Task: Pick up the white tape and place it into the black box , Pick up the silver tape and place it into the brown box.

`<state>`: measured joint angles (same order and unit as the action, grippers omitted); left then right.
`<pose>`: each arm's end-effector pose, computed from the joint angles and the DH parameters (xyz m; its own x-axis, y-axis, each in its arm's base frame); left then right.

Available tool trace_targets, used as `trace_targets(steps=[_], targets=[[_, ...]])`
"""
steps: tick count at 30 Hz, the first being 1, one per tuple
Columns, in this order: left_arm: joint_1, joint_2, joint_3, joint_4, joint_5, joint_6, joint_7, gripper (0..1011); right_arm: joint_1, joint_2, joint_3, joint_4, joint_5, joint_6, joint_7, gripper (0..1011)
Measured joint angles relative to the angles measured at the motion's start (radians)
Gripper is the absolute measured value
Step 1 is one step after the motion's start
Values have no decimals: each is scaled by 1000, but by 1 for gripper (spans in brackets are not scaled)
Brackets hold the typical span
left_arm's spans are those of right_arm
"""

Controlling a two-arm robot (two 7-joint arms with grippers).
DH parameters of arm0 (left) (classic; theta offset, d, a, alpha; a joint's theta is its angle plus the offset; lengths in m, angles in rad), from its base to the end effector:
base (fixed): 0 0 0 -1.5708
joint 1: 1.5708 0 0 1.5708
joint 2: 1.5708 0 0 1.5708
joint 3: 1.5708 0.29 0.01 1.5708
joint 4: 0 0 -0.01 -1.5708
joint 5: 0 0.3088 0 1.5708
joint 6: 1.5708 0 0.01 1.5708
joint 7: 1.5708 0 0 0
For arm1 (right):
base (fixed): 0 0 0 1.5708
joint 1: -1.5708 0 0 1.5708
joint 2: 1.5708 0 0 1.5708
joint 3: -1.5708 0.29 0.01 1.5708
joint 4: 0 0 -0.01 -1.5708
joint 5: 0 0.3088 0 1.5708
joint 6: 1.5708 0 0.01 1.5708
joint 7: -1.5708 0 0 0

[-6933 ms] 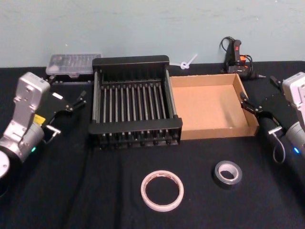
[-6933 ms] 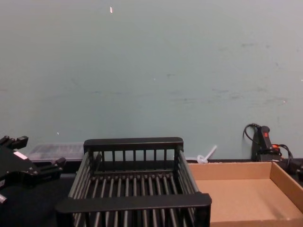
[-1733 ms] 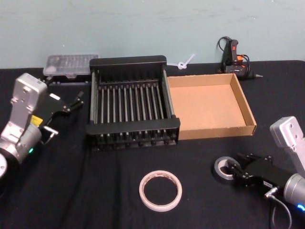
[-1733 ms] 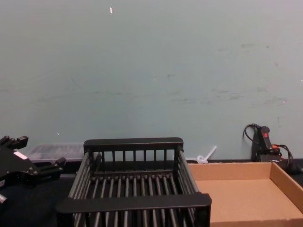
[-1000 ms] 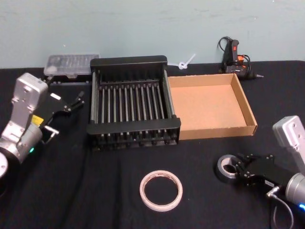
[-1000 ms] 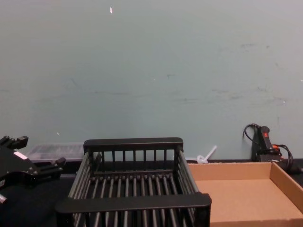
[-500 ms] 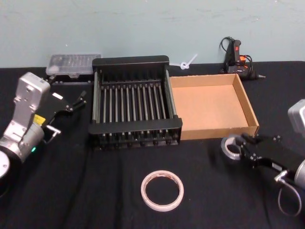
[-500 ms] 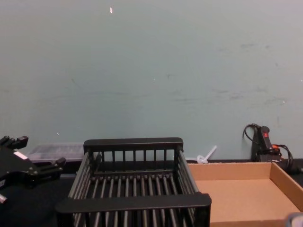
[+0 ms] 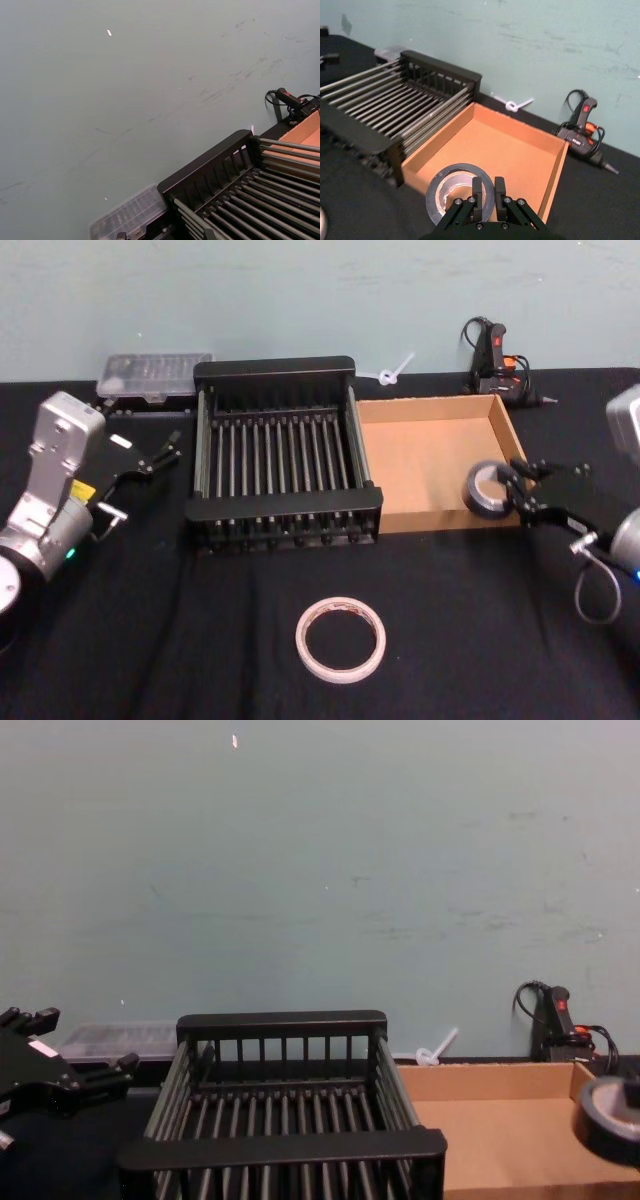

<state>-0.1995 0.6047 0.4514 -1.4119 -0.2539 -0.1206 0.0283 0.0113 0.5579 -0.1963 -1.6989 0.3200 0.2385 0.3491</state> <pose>0.3581 0.0827 -0.3023 0.2923 0.8803 0.3738 -0.9553 0.2873 0.0703 0.3239 -0.0836 -0.2524 0.5374 -0.8316 0.1398 0.8274 0.4879 -0.2782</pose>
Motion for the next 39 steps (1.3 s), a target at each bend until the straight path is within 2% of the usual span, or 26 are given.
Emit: trace_targets(steps=[9, 17, 30, 39], targets=[[0, 0, 0, 0, 0, 0, 0, 1001, 140, -46, -39, 112, -21, 15, 8, 148], [0, 0, 0, 0, 0, 0, 0, 1001, 291, -106, -87, 267, -55, 5, 16, 148], [0, 0, 0, 0, 0, 0, 0, 1001, 418, -184, -132, 464, -91, -6, 23, 148], [0, 0, 0, 0, 0, 0, 0, 1001, 448, -211, -142, 534, -110, -10, 23, 148]])
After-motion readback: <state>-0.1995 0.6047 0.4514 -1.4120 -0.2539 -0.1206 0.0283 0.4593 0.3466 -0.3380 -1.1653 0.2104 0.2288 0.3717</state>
